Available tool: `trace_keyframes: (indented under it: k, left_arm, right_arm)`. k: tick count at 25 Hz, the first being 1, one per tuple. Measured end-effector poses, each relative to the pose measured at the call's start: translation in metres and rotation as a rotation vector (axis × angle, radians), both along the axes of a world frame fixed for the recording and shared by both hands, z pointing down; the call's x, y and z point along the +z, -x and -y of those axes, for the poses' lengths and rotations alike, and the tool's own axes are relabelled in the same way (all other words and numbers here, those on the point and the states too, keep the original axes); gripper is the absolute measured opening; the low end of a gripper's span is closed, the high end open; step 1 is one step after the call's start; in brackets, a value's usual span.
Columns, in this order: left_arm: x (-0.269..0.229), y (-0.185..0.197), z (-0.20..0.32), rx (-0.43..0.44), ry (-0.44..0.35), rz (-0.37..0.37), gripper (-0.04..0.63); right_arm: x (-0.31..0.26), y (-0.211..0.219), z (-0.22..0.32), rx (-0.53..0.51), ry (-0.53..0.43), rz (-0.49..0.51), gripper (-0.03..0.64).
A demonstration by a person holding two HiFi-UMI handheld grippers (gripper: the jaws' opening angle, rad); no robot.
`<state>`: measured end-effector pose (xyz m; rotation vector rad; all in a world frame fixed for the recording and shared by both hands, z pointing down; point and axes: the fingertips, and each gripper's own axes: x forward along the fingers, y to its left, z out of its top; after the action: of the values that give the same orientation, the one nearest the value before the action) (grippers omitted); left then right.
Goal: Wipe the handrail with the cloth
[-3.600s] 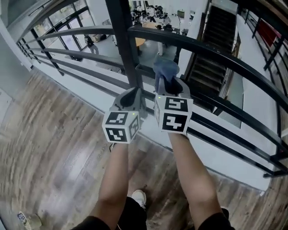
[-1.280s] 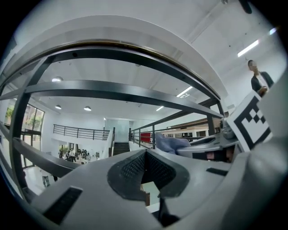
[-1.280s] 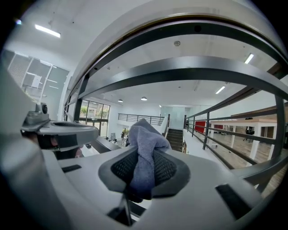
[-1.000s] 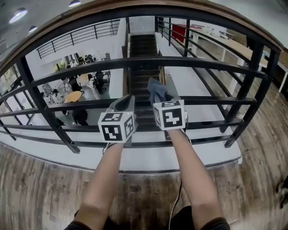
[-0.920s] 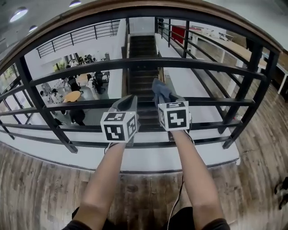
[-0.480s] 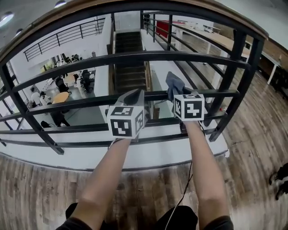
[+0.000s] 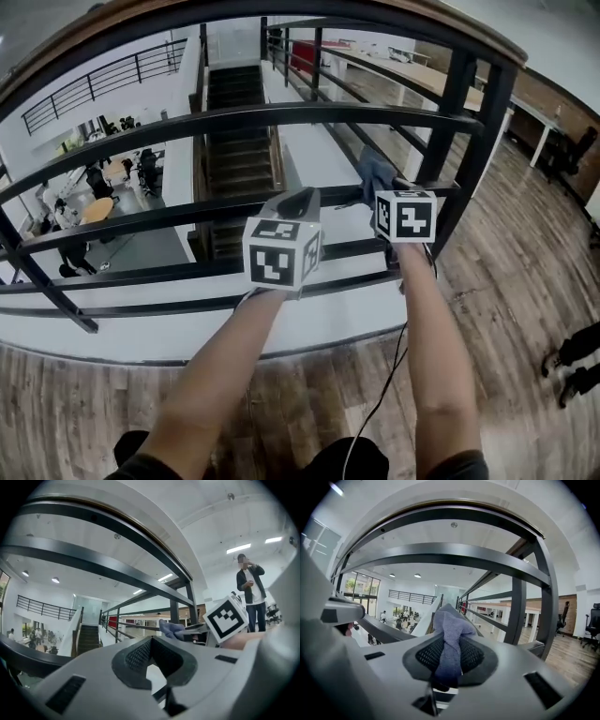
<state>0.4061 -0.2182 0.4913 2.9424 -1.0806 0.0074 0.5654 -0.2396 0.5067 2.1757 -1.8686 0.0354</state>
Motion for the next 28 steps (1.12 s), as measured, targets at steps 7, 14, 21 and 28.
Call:
trace_keyframes:
  k: [7,14,21,28]
  left_arm:
    - [0.011,-0.064,-0.012,0.065,0.023,0.007,0.002]
    - [0.009,-0.12,-0.017,0.101,0.005,0.024,0.002]
    - [0.015,-0.161,-0.02,0.132,0.013,0.032,0.002]
    - [0.024,-0.168,-0.019,0.134,0.013,0.038,0.002]
  right_arm:
    - [-0.003,-0.088,-0.014,0.1,0.008,-0.011,0.078]
    - [-0.002,-0.15,-0.025,0.159,-0.002,-0.023,0.078]
    - [-0.005,-0.202,-0.033,0.213,0.001,-0.038,0.078]
    - [-0.005,-0.217,-0.034,0.233,-0.005,-0.047,0.078]
